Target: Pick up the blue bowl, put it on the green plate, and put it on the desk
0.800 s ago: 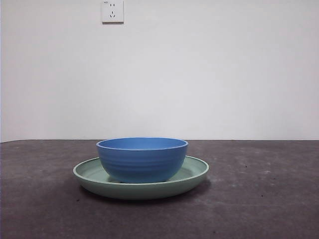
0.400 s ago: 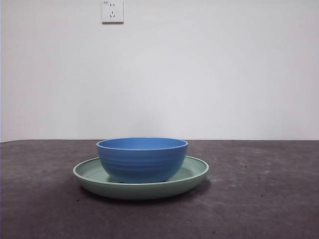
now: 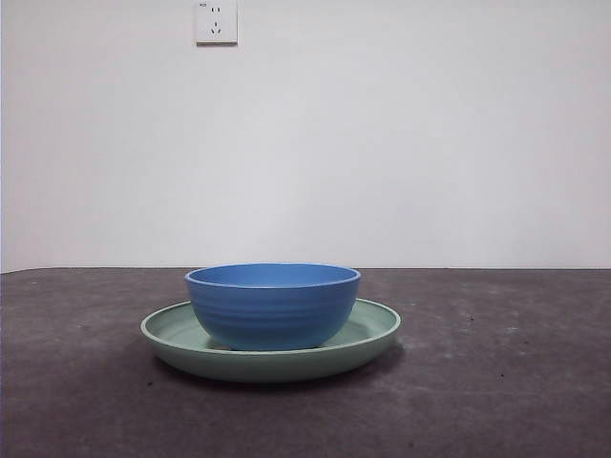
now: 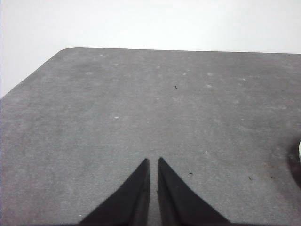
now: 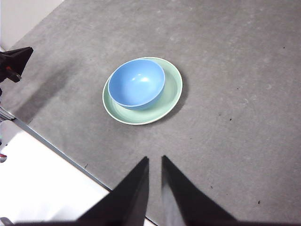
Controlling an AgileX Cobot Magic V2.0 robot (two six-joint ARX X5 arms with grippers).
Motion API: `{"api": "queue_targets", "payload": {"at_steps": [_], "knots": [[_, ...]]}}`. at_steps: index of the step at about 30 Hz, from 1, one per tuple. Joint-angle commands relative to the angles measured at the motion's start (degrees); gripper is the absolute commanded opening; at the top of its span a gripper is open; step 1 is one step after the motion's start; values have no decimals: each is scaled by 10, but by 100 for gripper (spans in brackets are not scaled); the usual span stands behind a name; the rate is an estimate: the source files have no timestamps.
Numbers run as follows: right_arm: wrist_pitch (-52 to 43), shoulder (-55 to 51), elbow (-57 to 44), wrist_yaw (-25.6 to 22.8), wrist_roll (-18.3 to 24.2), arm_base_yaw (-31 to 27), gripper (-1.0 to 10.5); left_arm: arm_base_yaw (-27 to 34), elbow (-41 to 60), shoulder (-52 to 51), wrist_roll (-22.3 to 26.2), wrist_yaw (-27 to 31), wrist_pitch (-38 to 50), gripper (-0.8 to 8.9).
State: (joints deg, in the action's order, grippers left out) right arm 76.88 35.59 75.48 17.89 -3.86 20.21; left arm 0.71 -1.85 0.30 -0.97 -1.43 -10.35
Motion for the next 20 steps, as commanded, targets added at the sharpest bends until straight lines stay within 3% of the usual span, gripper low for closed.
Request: {"api": "queue_targets", "payload": {"at_steps": [1, 16, 20], "knots": [[39, 2, 6, 1, -3, 3, 39, 0, 12, -1, -1, 2, -4, 27], [35, 1, 3, 0, -2, 1, 39, 0, 12, -1, -1, 2, -4, 27], [-4, -8, -13, 5, 79, -36, 39, 0, 12, -1, -1, 2, -4, 27]]}}
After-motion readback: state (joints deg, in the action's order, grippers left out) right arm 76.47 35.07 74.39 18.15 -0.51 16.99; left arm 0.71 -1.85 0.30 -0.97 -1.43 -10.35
